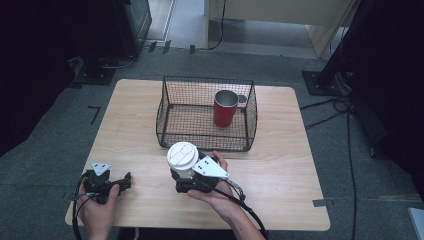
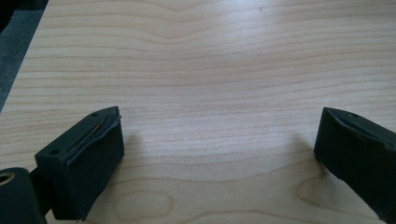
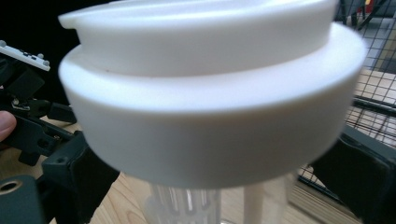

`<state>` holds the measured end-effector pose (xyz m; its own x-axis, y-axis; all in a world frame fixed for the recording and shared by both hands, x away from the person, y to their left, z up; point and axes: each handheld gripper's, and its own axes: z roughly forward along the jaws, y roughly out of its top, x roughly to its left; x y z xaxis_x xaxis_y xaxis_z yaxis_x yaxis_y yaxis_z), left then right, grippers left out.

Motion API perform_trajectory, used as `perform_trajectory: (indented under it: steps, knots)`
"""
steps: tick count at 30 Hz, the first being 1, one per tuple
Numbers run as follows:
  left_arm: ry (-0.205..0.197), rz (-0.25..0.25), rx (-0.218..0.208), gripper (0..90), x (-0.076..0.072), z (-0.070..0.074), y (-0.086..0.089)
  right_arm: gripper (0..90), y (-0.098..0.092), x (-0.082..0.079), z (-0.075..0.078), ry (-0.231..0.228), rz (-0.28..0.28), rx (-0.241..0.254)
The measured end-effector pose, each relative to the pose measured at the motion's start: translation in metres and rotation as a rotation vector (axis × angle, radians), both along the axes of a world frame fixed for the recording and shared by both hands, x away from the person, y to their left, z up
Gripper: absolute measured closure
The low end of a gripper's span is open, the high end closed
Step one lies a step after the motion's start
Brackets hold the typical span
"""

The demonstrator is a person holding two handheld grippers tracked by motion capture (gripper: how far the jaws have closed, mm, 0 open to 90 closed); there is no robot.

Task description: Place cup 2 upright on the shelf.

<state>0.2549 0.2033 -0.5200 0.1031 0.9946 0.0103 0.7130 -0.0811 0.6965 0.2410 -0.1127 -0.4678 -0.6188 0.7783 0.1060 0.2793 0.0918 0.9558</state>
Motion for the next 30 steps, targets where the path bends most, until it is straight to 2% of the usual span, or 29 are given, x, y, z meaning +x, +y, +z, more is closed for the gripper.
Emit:
perform_trajectory:
  steps: [7, 8, 9, 11, 14, 17, 20, 22, 30]
  knots:
    - [0.0, 0.0, -0.001, 2.0, 0.0, 0.0, -0.0001, 3.1, 0.0066, 0.0045, -0.001, 0.009, 0.007, 0.004]
    - [0.0, 0.0, 0.0, 2.0, 0.0, 0.0, 0.0, 2.7, 0.0073, 0.0067, -0.001, 0.022, -0.019, 0.014]
    - [0.0, 0.0, 0.0, 2.0, 0.0, 0.0, 0.0, 2.7, 0.0073, 0.0067, -0.001, 0.022, -0.019, 0.014]
    - [0.0, 0.0, -0.001, 2.0, 0.0, 0.0, -0.0001, 2.9, 0.0069, 0.0081, -0.0011, 0.017, -0.02, 0.016]
    - [0.0, 0.001, -0.001, 2.0, 0.0, 0.0, -0.0001, 8.4, 0.0073, 0.0069, -0.0005, -0.002, 0.001, 0.014]
    - [0.0, 0.0, 0.0, 2.0, 0.0, 0.0, -0.0001, 14.0, 0.0091, 0.0058, 0.0002, -0.015, -0.005, 0.011]
    - [0.0, 0.0, 0.0, 2.0, 0.0, 0.0, 0.0, 14.5, 0.0095, 0.0062, 0.0006, -0.015, -0.01, 0.01]
    - [0.0, 0.0, 0.0, 2.0, 0.0, 0.0, 0.0, 15.3, 0.0099, 0.0053, 0.0004, -0.041, -0.004, -0.005]
    - [0.0, 0.0, 0.0, 2.0, 0.0, 0.0, 0.0, 15.9, 0.0088, 0.0033, 0.0016, -0.049, 0.003, 0.001]
